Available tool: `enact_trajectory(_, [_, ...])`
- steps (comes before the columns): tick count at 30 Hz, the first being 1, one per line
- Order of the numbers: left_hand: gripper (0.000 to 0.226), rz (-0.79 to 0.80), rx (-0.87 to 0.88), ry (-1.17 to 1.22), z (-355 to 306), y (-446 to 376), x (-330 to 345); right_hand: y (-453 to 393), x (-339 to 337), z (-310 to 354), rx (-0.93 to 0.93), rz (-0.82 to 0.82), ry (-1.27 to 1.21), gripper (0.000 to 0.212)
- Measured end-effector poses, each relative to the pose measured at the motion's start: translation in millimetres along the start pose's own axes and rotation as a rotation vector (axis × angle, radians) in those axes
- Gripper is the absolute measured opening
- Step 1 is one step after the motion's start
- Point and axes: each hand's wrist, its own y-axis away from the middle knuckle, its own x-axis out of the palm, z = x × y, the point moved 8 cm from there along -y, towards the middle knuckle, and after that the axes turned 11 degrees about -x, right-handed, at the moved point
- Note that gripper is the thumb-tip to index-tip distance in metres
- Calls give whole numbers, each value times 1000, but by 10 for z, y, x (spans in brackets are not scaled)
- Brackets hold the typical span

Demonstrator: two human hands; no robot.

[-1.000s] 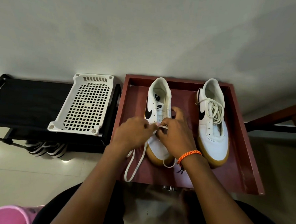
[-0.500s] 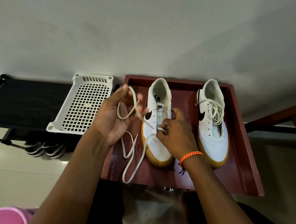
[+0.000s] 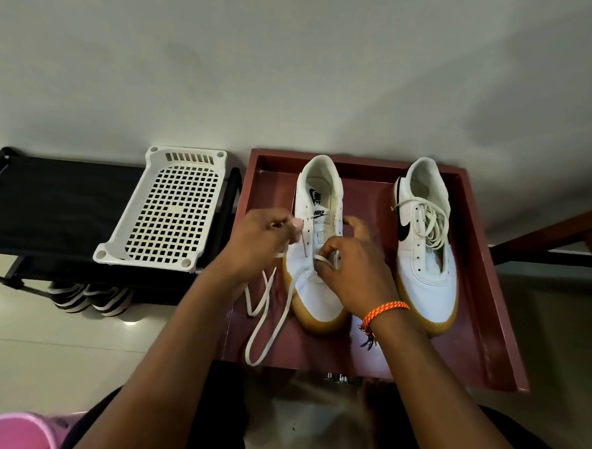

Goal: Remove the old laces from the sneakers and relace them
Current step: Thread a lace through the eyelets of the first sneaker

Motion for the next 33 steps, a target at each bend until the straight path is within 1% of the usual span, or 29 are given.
enact_trajectory(3, [30,83,6,345,-116,46,-82,-6,-24,-18,11,26,-17,12])
enact_trajectory(9, [28,146,52,1001,-192,61,-336,8,-18,-18,12,33,-53,15])
enact_trajectory(11, [28,161,41,1182,-152,55,-391,10,-23,-10,12,30,-50,16])
enact_trajectory(13, [26,178,22,1288,-119,52,-412,15,-25,-3,11,28,-37,17])
enact_trajectory(14, [25,176,-2,1278,-105,47,-412,17,-25,-1,13,27,-33,17])
enact_trajectory(15, [23,149,-35,1188,-103,49,-405,20,-24,-1,14,26,-36,17])
enact_trajectory(16, [21,69,-66,1003,-70,36,-419,20,-22,-1,14,23,-44,17])
enact_trajectory(17, [18,-45,-81,726,-44,31,-441,20,-18,-3,13,20,-53,17])
enact_trajectory(19, [14,-259,-66,65,-25,30,-420,13,-11,-13,15,17,-72,17])
enact_trajectory(20, [16,-280,-57,-233,-6,24,-318,10,-9,-18,17,18,-78,17])
enact_trajectory(21, [22,-228,-84,-473,57,20,-172,6,-5,-25,18,20,-83,17])
enact_trajectory(22, [30,-158,-115,-648,139,18,-33,6,0,-28,18,21,-87,17])
enact_trajectory(23, [34,-108,-127,-749,201,8,67,9,5,-32,19,23,-91,17])
enact_trajectory(24, [33,-86,-117,-778,211,3,116,13,8,-32,17,25,-96,17])
enact_trajectory(25, [33,-77,-92,-757,186,-2,131,17,9,-28,13,28,-99,17])
enact_trajectory(28, [39,-57,3,-543,72,-30,74,15,1,-8,-6,29,-89,17])
enact_trajectory(31, [38,-23,20,-336,44,-33,24,24,-4,9,-13,20,-61,20])
enact_trajectory(33, [36,-50,-7,-303,50,-16,-13,34,-65,94,-70,-54,-13,22])
